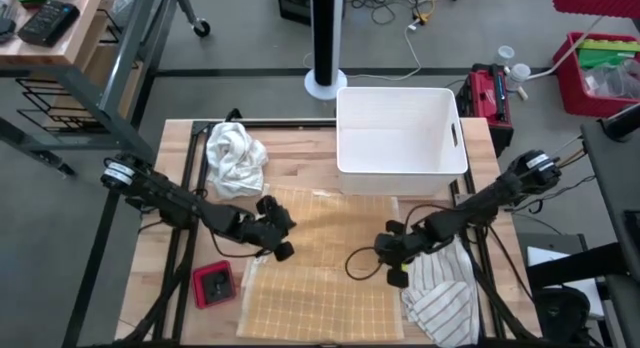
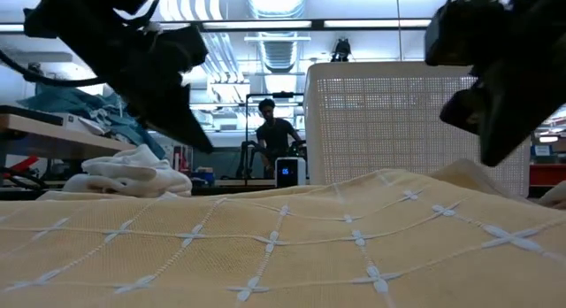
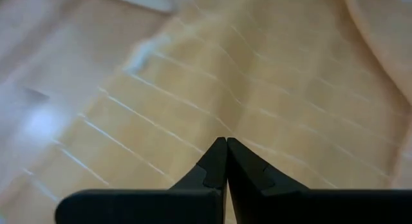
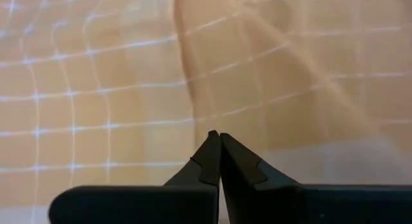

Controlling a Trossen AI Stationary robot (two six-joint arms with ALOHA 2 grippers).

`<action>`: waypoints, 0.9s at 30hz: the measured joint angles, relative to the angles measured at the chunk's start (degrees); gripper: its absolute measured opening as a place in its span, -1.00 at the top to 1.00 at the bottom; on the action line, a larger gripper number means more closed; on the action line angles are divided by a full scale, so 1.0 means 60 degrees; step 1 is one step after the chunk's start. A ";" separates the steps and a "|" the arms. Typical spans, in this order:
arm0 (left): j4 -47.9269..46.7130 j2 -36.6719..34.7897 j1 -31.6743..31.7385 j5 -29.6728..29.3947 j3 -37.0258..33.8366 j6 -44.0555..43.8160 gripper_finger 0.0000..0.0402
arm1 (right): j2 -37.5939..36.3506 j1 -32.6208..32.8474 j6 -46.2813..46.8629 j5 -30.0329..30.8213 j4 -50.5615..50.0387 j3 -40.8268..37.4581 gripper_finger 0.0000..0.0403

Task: Fold towel
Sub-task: Fold the yellow kitchen towel

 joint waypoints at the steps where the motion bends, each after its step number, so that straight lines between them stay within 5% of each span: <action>1: -0.0001 0.0000 -0.0008 0.0263 -0.0041 -0.0086 1.00 | 0.0008 0.0103 0.0138 0.0000 -0.0007 -0.0046 1.00; 6: 0.0025 0.0000 -0.0012 0.0591 -0.0327 -0.0510 1.00 | 0.0439 0.0687 0.0540 -0.0534 0.0385 -0.0080 1.00; 14: 0.0744 0.0036 0.0160 -0.1153 -0.1134 -0.0169 1.00 | 0.1670 0.1313 0.0637 -0.1025 0.1473 -0.0091 1.00; 27: 0.0807 0.0034 0.0616 -0.0378 -0.2345 -0.2203 1.00 | 0.2462 0.2542 0.1560 -0.1751 0.2800 0.0190 1.00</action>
